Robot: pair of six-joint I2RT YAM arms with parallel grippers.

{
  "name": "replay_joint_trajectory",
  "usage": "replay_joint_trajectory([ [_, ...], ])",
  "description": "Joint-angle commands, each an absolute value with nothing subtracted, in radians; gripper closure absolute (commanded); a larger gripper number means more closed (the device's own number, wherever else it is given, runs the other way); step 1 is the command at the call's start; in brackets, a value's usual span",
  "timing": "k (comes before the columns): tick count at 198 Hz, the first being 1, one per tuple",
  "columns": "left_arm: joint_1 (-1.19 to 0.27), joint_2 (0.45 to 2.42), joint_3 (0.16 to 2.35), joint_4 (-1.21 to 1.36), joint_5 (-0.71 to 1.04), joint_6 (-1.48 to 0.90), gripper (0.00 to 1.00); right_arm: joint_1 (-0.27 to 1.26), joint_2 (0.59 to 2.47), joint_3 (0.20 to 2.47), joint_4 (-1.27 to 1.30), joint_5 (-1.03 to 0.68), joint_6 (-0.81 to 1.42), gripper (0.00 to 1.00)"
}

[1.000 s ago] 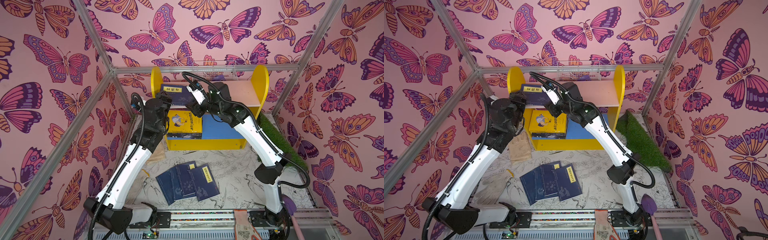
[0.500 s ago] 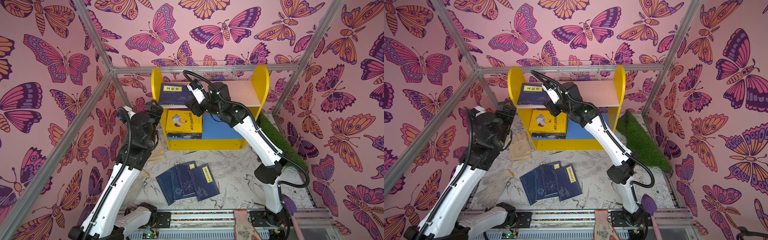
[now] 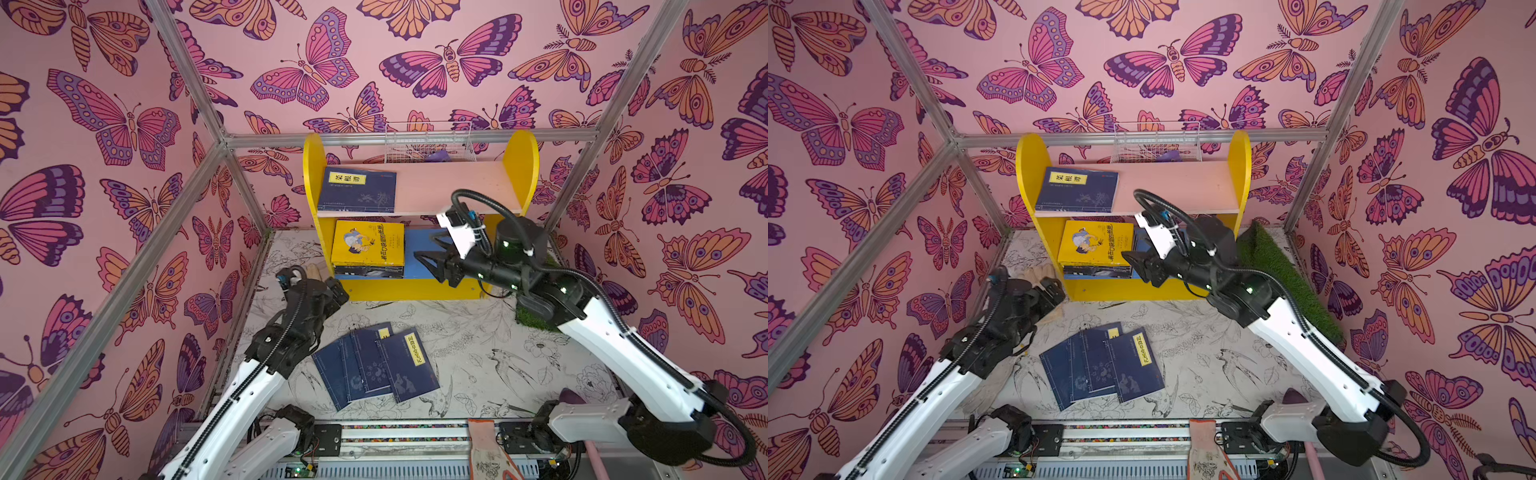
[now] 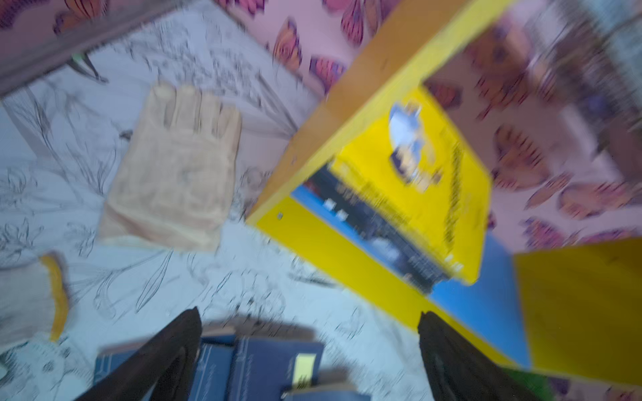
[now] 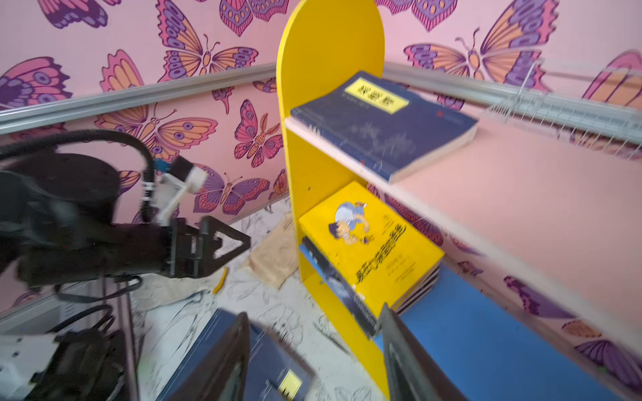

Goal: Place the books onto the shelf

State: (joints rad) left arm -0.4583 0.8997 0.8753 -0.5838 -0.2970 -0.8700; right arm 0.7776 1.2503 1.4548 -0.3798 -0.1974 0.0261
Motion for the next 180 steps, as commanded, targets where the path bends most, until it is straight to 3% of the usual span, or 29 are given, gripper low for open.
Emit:
replay_joint_trajectory([
  [1,-0.54,0.962,0.838,-0.637,-0.144,-0.727,0.01,0.777,1.325,1.23,-0.472,-0.317,0.116,0.4],
  [36,-0.635,1.087,0.825,-0.653,-0.048,-0.699,0.0,0.778,1.491,1.037,-0.459,-0.387,0.116,0.41],
  [83,-0.679,1.228,0.777,-0.662,0.124,-0.658,0.0,0.771,1.73,1.064,-0.475,-0.431,0.065,0.42],
  [180,-0.686,1.455,0.748,-0.588,0.285,-0.652,0.05,0.75,1.95,1.162,-0.366,-0.562,0.12,0.51],
])
